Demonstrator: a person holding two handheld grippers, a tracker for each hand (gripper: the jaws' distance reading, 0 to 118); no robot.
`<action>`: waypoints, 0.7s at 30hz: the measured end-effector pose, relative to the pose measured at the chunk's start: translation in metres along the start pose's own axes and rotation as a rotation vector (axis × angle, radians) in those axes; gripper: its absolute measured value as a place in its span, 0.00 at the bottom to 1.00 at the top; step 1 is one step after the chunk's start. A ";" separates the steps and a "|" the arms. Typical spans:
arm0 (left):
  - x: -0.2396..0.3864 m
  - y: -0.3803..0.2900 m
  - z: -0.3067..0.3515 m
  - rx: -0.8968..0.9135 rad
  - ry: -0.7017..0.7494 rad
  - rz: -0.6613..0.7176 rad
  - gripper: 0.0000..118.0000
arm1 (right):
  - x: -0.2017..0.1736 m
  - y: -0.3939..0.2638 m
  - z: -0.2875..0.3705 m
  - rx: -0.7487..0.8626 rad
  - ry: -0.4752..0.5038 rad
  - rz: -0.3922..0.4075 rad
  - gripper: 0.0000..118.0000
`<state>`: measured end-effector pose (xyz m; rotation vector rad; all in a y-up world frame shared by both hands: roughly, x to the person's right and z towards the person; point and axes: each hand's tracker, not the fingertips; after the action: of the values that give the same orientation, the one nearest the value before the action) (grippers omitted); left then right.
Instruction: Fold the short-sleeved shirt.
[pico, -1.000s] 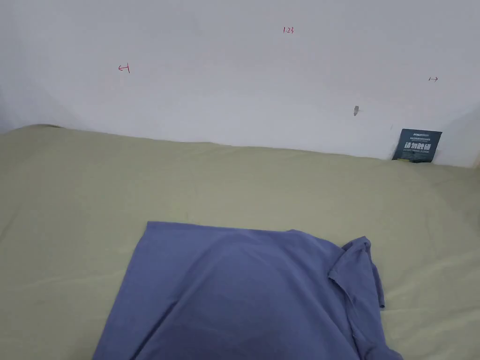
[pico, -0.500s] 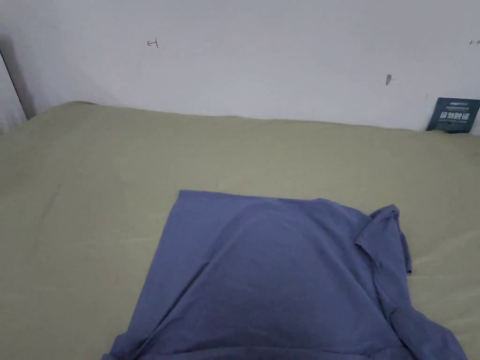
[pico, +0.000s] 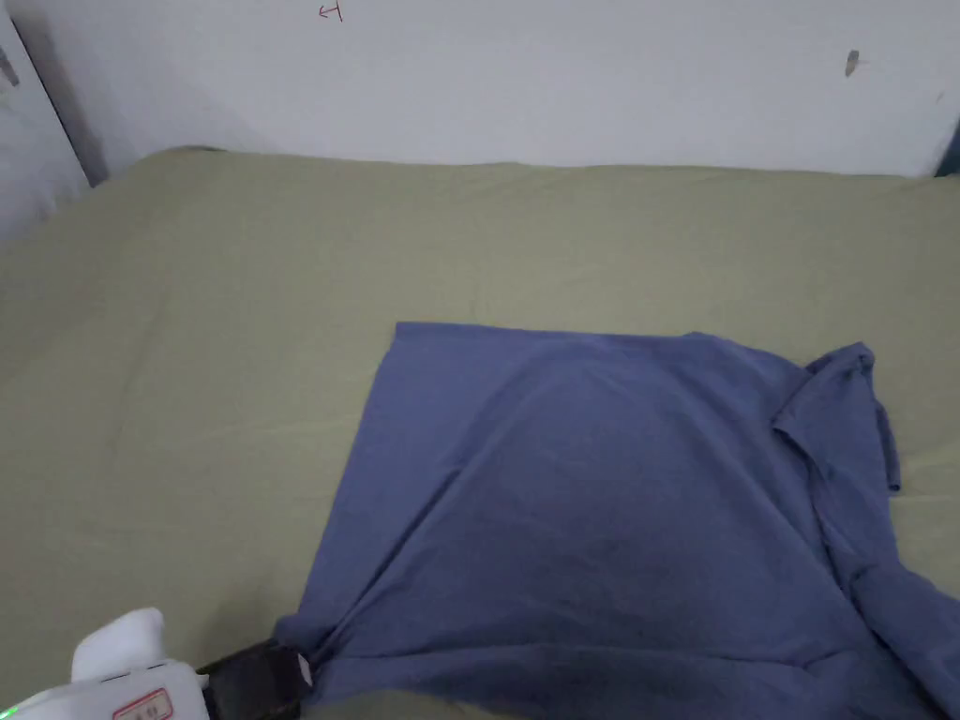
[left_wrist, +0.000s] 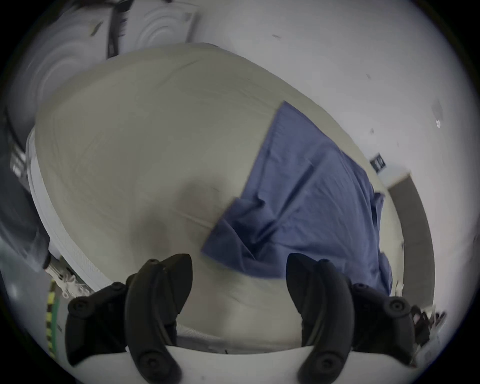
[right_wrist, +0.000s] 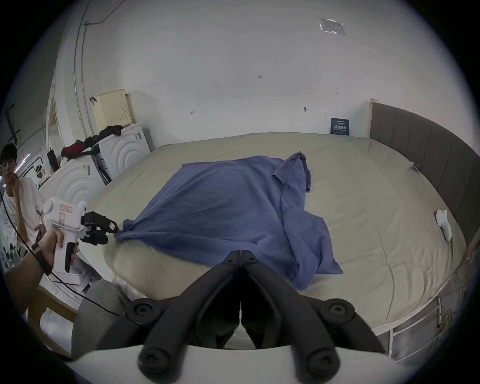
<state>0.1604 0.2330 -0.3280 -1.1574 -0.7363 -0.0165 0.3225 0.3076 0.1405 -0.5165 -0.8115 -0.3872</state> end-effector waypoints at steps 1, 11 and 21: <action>0.001 0.001 -0.005 -0.006 0.027 -0.028 0.82 | 0.000 0.002 -0.001 0.003 0.002 0.001 0.00; 0.018 0.002 -0.022 0.071 0.128 -0.096 0.37 | -0.006 0.012 -0.016 0.023 0.064 -0.032 0.00; 0.015 0.008 0.017 0.134 -0.131 -0.086 0.00 | 0.005 0.006 -0.017 -0.010 -0.004 -0.049 0.00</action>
<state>0.1661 0.2558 -0.3232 -1.0054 -0.8895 0.0369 0.3384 0.3019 0.1327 -0.5074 -0.8275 -0.4363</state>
